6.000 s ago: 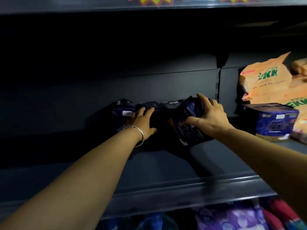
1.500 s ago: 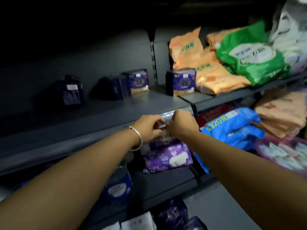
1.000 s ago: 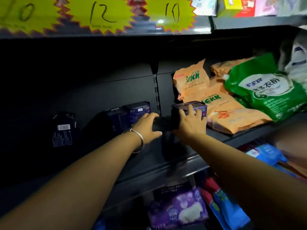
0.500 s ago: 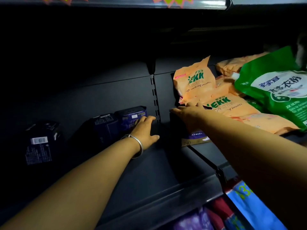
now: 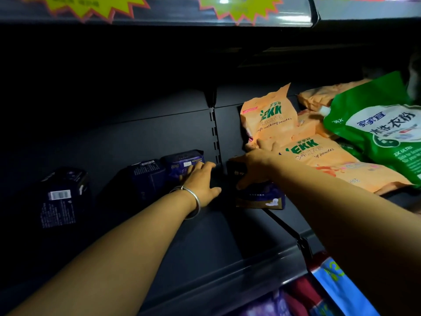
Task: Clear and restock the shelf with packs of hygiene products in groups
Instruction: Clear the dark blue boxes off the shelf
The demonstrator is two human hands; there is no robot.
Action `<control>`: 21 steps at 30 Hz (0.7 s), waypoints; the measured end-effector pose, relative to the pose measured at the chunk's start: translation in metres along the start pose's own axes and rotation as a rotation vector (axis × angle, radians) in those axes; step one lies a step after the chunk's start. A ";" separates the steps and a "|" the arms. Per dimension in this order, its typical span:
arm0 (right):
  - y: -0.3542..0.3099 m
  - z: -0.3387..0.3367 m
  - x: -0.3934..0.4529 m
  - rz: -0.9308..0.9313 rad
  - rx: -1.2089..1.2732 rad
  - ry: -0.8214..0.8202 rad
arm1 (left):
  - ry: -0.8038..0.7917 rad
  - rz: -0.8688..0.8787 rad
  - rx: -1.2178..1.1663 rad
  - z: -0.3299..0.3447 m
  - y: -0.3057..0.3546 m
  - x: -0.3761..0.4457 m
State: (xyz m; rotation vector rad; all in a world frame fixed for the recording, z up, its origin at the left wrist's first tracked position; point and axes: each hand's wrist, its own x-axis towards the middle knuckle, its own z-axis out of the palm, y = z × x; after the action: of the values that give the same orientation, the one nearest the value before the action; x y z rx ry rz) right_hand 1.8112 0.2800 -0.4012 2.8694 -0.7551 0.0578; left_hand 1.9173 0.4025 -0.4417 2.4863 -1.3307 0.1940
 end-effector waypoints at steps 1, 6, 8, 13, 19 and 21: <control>0.004 -0.001 -0.001 0.006 0.065 -0.074 | 0.000 -0.007 0.010 0.000 0.000 0.000; 0.006 -0.005 -0.004 0.021 0.073 -0.123 | 0.019 -0.059 0.084 0.002 -0.006 -0.001; -0.001 -0.006 -0.005 0.043 0.077 -0.042 | 0.063 -0.085 0.139 -0.001 -0.012 -0.003; -0.042 -0.015 -0.001 0.050 0.283 0.088 | 0.152 -0.193 0.269 -0.011 -0.039 -0.007; -0.088 -0.007 0.016 0.030 0.277 0.078 | 0.044 -0.291 0.320 -0.014 -0.080 -0.012; -0.094 -0.005 0.020 0.043 0.259 0.071 | 0.034 -0.268 0.347 -0.015 -0.090 -0.013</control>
State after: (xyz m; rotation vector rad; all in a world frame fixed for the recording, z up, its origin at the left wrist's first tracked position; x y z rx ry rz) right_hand 1.8749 0.3518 -0.4094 3.0731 -0.8526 0.2814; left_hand 1.9846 0.4645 -0.4494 2.9010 -1.0048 0.4345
